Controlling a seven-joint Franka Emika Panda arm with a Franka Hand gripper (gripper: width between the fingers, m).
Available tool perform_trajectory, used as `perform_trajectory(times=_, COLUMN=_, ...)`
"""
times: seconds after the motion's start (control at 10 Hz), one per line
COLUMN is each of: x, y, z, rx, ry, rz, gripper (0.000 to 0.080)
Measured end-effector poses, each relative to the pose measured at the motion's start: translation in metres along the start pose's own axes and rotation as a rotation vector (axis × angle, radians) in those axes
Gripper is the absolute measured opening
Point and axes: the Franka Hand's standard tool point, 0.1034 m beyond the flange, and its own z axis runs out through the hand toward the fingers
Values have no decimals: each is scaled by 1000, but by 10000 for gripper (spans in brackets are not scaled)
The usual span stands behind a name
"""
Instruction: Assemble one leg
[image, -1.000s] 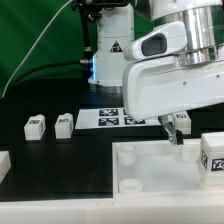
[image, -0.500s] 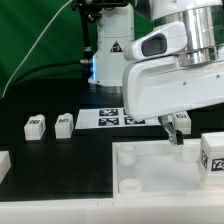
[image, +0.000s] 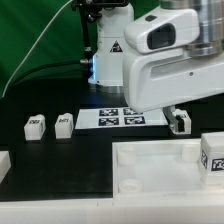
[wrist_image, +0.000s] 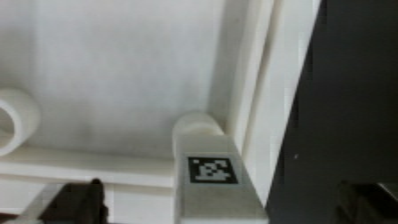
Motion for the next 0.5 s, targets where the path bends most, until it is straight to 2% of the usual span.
perform_trajectory(times=0.1, x=9, y=-2, z=-4, rx=18, ry=-88, rz=-3, gripper=649)
perform_trajectory(times=0.3, x=10, y=-5, z=-4, rx=53, ry=-331, rz=-18, gripper=649)
perform_trajectory(times=0.4, x=28, y=-2, z=0, rx=57, ry=-304, rz=-18, gripper=649)
perform_trajectory(times=0.5, x=33, y=1, z=4, rx=57, ry=-278, rz=-20, gripper=649)
